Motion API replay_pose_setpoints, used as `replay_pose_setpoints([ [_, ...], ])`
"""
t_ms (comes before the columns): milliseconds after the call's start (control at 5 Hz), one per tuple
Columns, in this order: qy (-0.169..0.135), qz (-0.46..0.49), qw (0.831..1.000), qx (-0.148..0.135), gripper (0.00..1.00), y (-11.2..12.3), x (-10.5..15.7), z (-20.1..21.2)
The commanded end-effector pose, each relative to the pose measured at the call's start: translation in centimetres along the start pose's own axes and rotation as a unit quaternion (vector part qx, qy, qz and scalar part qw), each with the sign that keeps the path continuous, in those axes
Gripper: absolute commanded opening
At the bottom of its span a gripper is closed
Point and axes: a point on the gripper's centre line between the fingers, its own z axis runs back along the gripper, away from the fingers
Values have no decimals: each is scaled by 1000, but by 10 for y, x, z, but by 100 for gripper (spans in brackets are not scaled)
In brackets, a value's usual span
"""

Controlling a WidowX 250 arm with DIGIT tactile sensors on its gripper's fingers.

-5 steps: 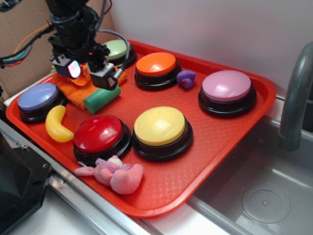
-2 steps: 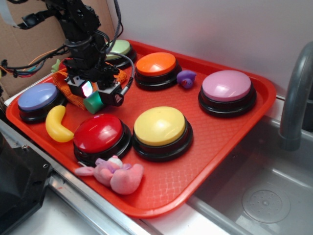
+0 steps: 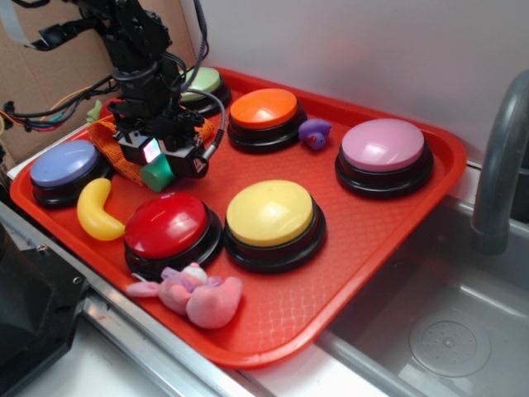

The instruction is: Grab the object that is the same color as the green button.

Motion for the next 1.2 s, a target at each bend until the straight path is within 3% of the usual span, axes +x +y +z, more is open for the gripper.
replay_pose_setpoints([
  [0, -21, 55, 998, -26, 0, -4, 12, 62],
  [200, 6, 116, 993, -25, 0, -8, 15, 106],
  [400, 4, 165, 986, -38, 0, -12, 12, 148],
  [600, -26, 175, 983, -43, 0, -15, 6, 180],
  [800, -43, 149, 986, -54, 0, -19, 4, 204],
  [1000, -50, 132, 989, -45, 0, -26, 4, 208],
])
